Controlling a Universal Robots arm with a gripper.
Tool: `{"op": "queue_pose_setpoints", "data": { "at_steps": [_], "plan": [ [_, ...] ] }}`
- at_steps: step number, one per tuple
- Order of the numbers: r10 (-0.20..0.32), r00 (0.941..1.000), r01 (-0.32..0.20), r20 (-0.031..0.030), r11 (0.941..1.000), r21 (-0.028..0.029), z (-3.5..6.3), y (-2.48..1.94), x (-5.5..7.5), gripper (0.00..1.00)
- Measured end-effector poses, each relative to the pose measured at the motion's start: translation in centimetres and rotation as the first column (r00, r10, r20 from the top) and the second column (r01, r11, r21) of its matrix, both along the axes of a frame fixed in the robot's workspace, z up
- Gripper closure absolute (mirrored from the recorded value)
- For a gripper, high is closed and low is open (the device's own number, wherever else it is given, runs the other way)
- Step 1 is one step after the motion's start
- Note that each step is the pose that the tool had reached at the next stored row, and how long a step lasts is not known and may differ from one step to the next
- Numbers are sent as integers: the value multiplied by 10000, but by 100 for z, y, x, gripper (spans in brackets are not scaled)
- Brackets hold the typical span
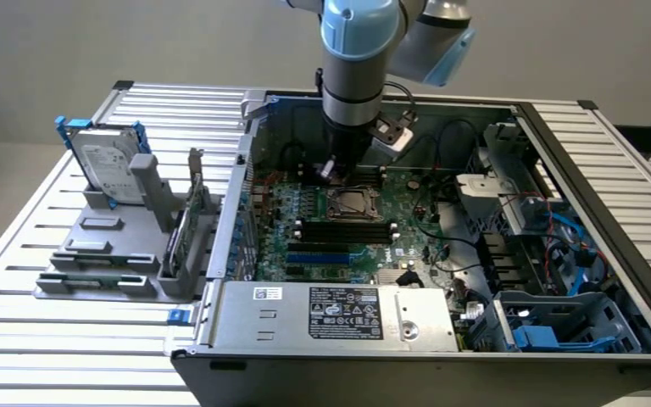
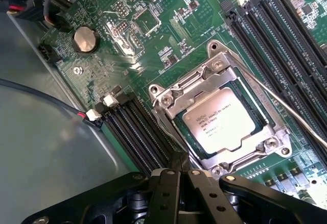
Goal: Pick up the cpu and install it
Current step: 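Install the first cpu locking lever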
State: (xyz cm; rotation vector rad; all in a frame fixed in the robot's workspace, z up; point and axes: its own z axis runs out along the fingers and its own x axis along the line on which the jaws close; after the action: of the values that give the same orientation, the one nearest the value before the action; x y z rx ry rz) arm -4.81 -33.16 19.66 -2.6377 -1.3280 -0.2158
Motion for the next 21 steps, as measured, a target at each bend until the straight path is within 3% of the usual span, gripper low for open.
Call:
{"op": "queue_pose_setpoints", "data": {
  "at_steps": [21],
  "plan": [
    [-1, 10000, 1, -2, 10000, -3, -36, 0, 113, 89]
  ]
}}
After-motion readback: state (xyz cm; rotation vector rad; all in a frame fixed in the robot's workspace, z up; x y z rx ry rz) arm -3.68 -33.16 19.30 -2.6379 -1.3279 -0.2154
